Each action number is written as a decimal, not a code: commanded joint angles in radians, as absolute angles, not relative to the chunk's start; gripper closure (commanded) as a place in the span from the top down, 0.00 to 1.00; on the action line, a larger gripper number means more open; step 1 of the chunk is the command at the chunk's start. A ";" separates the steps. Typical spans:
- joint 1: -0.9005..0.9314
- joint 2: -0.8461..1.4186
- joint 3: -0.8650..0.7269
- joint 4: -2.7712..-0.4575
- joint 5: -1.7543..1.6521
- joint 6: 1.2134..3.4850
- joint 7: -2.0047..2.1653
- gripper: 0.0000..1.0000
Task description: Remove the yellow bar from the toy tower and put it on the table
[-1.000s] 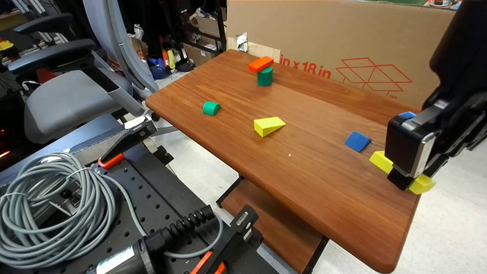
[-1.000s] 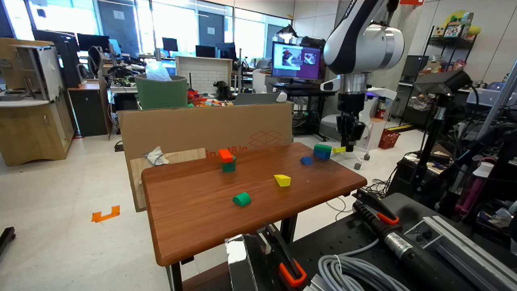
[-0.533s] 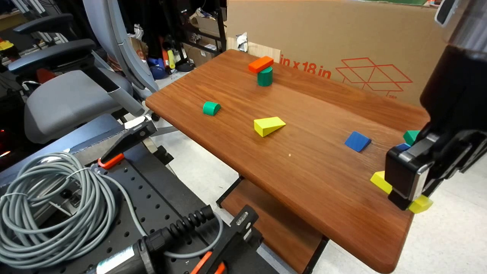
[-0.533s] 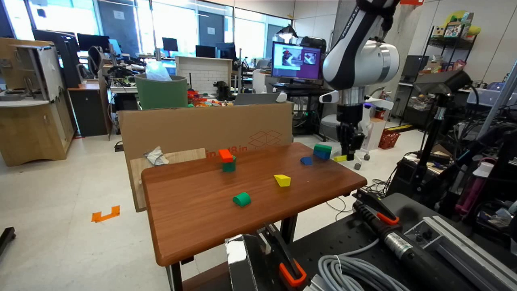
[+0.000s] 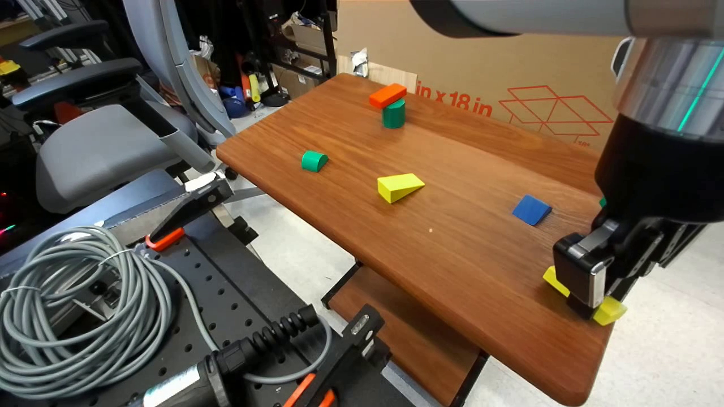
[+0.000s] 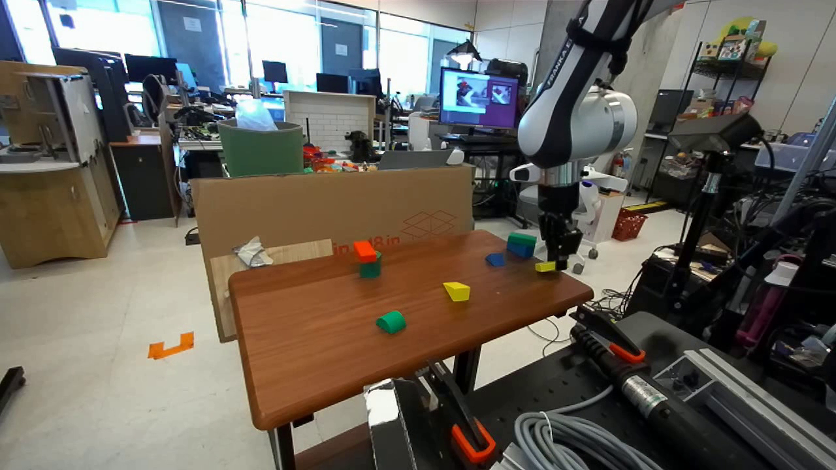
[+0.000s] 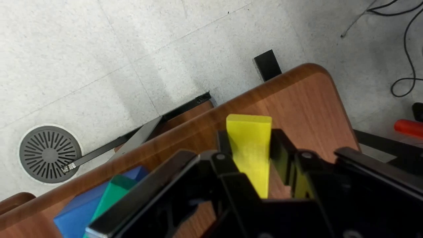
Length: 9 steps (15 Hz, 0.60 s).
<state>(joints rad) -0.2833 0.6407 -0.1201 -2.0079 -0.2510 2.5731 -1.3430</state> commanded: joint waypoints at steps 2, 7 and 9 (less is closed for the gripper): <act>-0.257 0.654 -0.139 -2.006 -0.293 2.616 -1.287 0.60; -0.259 0.615 -0.121 -2.019 -0.265 2.651 -1.240 0.89; -0.262 0.575 -0.106 -2.031 -0.241 2.649 -1.204 1.00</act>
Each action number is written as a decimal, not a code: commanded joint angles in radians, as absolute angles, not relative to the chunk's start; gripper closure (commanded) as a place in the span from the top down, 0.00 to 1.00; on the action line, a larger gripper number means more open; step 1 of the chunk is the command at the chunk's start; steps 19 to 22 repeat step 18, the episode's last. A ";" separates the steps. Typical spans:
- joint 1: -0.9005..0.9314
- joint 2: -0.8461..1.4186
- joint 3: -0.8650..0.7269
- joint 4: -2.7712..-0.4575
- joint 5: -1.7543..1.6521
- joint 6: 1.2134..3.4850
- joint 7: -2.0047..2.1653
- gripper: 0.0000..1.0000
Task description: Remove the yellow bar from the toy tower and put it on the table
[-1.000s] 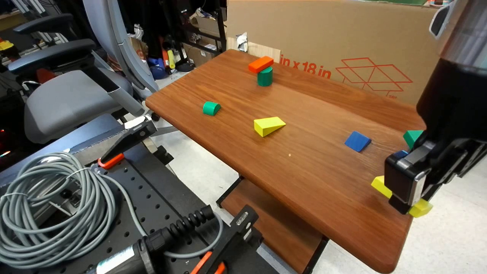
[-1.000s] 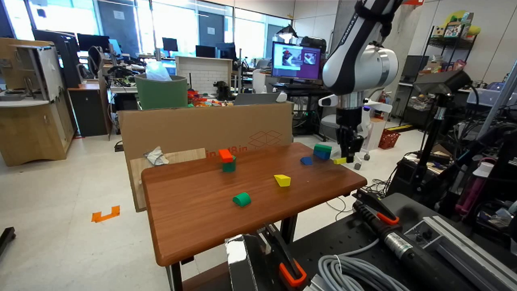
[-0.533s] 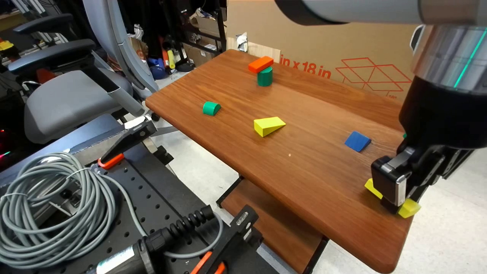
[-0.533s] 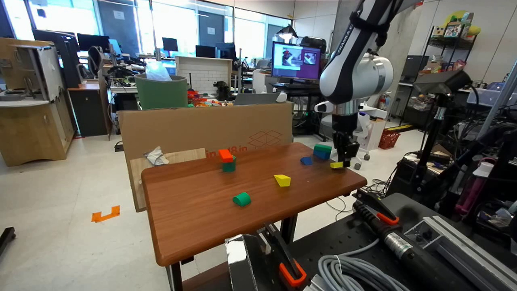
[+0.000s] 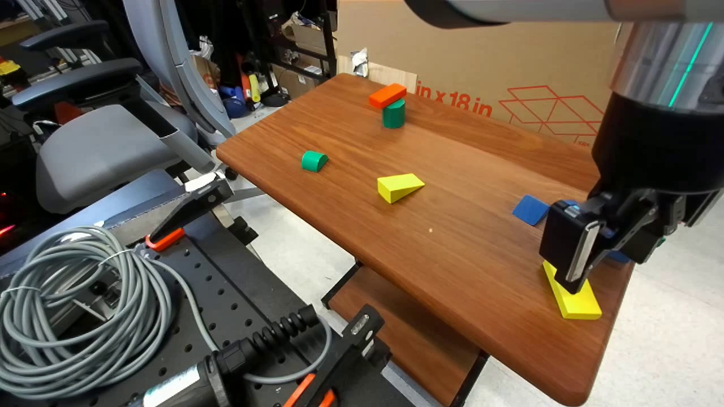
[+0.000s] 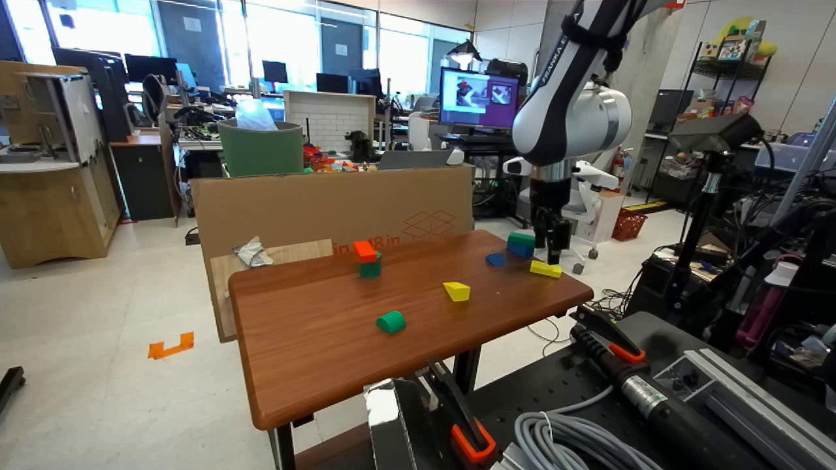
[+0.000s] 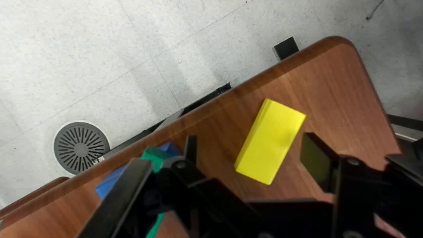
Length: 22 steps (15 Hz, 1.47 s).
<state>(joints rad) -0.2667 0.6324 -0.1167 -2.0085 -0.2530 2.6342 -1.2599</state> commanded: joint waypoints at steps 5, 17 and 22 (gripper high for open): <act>-0.269 0.441 -0.025 -2.011 -0.078 2.563 -1.055 1.00; -0.250 0.247 -0.065 -1.884 0.046 2.309 -0.766 1.00; -0.250 0.246 -0.065 -1.884 0.046 2.307 -0.760 1.00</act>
